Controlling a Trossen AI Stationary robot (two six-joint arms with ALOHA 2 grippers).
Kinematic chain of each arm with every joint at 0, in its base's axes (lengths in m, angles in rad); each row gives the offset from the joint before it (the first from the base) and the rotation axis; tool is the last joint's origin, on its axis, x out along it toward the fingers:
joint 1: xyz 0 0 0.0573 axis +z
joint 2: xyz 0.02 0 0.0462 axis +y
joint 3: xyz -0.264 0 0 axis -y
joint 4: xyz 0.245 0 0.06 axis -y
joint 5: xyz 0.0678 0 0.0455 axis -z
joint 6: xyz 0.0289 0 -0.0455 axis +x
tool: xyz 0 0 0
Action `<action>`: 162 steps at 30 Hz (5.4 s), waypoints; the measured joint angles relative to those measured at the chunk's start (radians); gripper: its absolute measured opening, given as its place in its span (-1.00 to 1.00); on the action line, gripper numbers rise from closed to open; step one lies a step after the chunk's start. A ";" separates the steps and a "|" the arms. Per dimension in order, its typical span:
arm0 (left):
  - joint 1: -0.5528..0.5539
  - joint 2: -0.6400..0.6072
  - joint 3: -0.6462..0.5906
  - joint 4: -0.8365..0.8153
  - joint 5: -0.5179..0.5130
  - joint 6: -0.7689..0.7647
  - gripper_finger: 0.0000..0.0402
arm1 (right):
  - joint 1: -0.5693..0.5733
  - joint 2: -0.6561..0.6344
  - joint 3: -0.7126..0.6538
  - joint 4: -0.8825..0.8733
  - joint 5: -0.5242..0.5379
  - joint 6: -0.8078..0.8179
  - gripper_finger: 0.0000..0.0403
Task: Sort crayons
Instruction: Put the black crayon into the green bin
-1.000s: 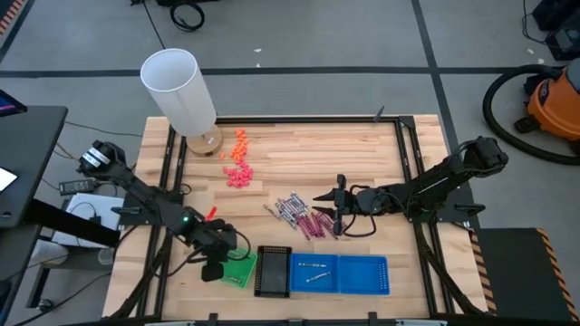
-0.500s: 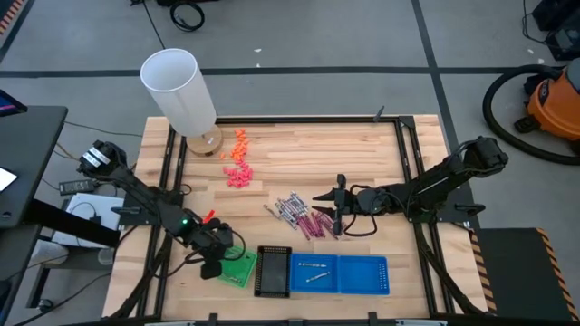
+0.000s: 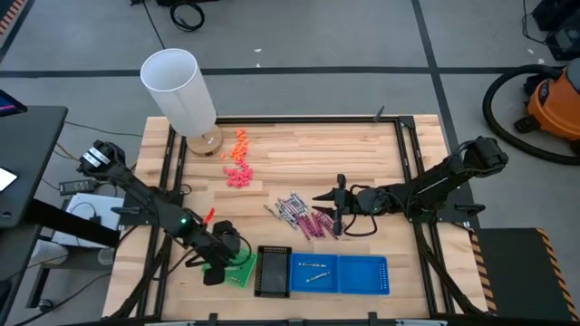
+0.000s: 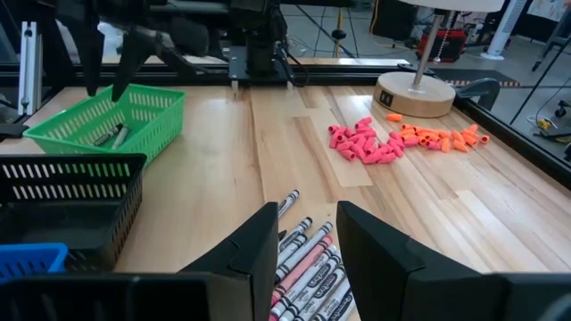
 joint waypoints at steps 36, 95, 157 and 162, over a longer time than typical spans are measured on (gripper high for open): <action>0.409 0.221 0.017 0.166 -0.224 0.601 -0.46 | 0.000 0.000 0.000 -0.001 0.000 -0.017 -0.37; 0.445 -0.013 0.016 0.040 0.160 0.578 -0.89 | -0.063 0.000 0.000 -0.196 0.190 0.168 -0.37; 0.054 0.191 0.034 -0.117 0.180 0.125 -0.33 | -0.148 0.000 0.000 -0.297 0.106 0.291 -0.37; 0.090 0.189 0.128 -0.118 0.175 0.223 -0.34 | -0.147 0.000 0.000 -0.290 0.106 0.289 -0.37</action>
